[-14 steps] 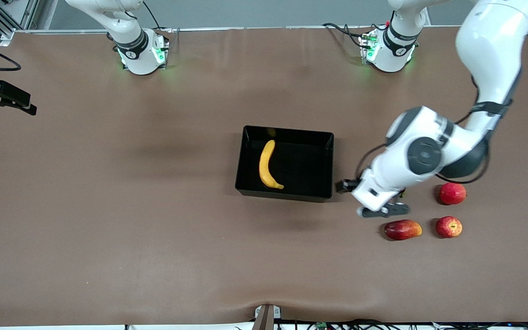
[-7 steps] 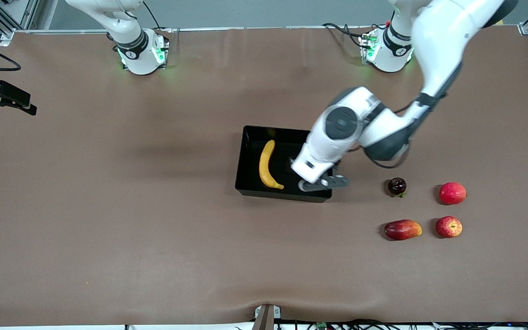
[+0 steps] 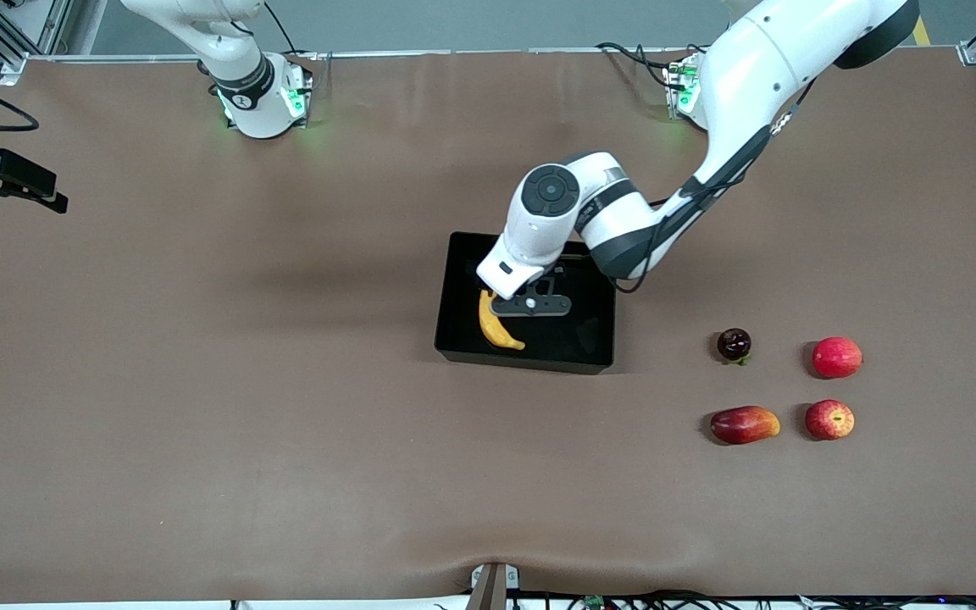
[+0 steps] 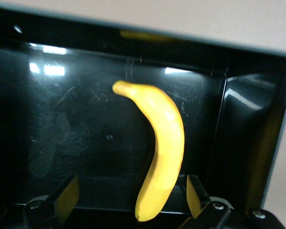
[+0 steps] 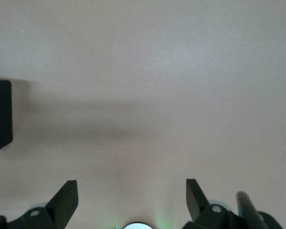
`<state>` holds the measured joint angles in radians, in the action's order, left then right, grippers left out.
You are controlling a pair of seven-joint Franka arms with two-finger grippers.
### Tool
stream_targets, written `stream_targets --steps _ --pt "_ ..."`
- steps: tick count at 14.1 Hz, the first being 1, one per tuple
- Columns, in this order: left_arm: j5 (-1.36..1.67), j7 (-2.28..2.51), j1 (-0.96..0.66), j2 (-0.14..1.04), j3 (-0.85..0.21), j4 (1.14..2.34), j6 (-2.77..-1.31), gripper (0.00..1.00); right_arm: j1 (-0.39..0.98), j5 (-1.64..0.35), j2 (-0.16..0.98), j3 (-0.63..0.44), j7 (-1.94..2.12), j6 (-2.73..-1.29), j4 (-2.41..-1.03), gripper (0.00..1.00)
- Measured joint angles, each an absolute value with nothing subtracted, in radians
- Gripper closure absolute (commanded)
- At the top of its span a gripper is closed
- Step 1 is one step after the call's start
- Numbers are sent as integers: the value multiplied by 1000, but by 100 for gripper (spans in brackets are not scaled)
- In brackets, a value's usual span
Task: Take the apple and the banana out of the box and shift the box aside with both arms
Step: 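Lower the left gripper and grasp the yellow banana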
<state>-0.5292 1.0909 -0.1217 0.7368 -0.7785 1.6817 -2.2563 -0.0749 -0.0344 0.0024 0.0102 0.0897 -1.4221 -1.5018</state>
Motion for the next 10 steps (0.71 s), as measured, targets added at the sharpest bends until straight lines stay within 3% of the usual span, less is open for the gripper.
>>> stream_targets --steps 7,10 --pt "-530 1147 -364 783 -560 1685 -2412 0 -75 -34 2 10 90 -1422 -1502 0" --pt "-570 1147 -368 811 -547 1685 -2440 26 -75 -34 3 9 90 -1422 -1502 0"
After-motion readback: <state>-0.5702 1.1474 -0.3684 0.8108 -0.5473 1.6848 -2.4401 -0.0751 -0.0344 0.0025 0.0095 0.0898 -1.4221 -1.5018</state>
